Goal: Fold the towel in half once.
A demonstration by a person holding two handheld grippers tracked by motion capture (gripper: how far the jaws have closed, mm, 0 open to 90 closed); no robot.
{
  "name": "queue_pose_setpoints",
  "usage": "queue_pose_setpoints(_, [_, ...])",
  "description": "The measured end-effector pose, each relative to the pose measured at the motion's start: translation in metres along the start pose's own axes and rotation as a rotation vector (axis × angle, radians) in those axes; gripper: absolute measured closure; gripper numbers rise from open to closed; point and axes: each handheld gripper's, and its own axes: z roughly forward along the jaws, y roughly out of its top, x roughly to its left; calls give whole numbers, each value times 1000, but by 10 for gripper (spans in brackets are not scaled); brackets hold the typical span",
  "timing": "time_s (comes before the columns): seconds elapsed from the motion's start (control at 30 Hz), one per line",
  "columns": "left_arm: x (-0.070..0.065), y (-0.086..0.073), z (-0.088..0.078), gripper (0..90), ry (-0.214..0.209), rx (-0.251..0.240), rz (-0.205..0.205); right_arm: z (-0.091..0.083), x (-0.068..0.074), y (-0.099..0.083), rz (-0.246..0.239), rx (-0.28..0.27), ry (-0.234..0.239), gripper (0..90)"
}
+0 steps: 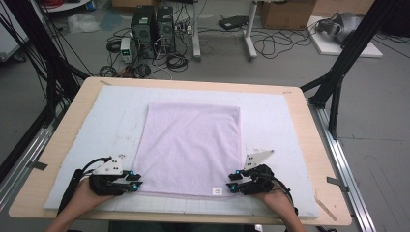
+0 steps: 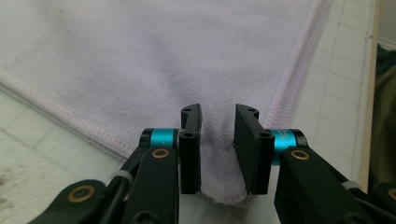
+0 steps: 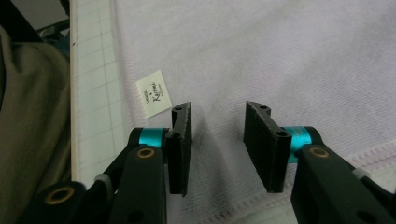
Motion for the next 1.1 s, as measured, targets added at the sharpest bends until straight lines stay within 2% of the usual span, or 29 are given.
queue_pose_setpoints(0.1, [4,2,-1,681,19,-13,-7,-2,-5,1,20,-20,-28,570])
queue_pose_setpoints(0.2, [12,6,-2,643,55,-55,-41,-4,-14,4,45,-48,-69,525])
queue_pose_setpoints(0.37, [32,15,-1,584,112,-111,-100,-8,-32,13,72,-87,-161,461])
queue_pose_setpoints(0.43, [41,19,3,555,131,-122,-122,-8,-39,16,88,-101,-174,441])
queue_pose_setpoints(0.5, [48,23,6,544,149,-126,-126,-9,-45,18,94,-103,-195,417])
queue_pose_setpoints(0.6, [55,25,10,514,180,-160,-148,-9,-52,20,104,-119,-209,391])
queue_pose_setpoints(0.67, [58,27,11,504,210,-147,-154,-9,-55,22,110,-115,-225,373])
queue_pose_setpoints(0.73, [60,29,10,490,234,-167,-159,-9,-59,24,110,-118,-227,365])
queue_pose_setpoints(0.8, [63,32,9,487,246,-183,-163,-9,-62,26,112,-121,-234,357])
queue_pose_setpoints(0.93, [70,35,12,487,270,-177,-165,-7,-69,30,117,-131,-244,339])
queue_pose_setpoints(1.1, [77,38,15,487,281,-185,-184,-5,-77,33,115,-134,-256,327])
